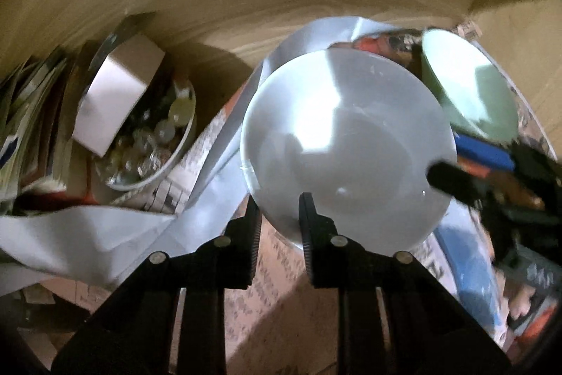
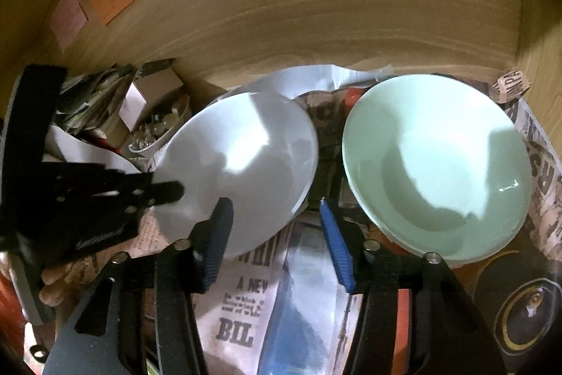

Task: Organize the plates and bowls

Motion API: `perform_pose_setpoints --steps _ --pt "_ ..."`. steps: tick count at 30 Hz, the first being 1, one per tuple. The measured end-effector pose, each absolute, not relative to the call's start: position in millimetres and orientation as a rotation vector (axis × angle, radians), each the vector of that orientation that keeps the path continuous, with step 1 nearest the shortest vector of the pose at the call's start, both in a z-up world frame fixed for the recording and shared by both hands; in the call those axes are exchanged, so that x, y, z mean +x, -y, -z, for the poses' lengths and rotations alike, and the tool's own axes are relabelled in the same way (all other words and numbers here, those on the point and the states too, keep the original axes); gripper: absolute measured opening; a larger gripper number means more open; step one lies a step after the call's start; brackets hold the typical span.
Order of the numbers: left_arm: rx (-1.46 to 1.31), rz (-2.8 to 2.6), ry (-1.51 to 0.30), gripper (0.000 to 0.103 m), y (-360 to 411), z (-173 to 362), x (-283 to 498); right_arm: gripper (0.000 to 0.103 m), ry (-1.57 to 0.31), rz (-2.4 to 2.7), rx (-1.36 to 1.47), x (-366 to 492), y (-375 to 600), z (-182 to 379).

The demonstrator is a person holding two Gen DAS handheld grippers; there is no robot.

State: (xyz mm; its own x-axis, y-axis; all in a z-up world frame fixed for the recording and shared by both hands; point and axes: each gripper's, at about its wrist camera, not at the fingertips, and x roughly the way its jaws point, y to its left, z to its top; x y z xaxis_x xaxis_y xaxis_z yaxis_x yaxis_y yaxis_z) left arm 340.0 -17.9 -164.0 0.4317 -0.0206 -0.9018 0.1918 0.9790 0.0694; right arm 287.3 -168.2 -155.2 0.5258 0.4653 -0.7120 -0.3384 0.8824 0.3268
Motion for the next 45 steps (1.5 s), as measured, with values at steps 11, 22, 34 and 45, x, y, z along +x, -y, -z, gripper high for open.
perform_pose_setpoints --steps 11,22,34,45 --pt "0.182 0.177 -1.109 0.022 11.7 161.2 309.0 0.013 -0.956 -0.499 0.126 292.0 156.0 171.1" --pt "0.17 0.149 -1.066 0.021 1.5 144.9 288.0 0.013 -0.907 -0.496 0.087 276.0 151.0 154.5" --pt "0.109 0.115 -0.918 0.021 -17.4 94.2 240.4 0.014 -0.771 -0.53 0.055 228.8 146.4 104.6" --pt "0.051 0.087 -0.817 0.021 -31.9 70.1 187.4 0.014 -0.713 -0.579 0.045 192.8 130.1 83.6"
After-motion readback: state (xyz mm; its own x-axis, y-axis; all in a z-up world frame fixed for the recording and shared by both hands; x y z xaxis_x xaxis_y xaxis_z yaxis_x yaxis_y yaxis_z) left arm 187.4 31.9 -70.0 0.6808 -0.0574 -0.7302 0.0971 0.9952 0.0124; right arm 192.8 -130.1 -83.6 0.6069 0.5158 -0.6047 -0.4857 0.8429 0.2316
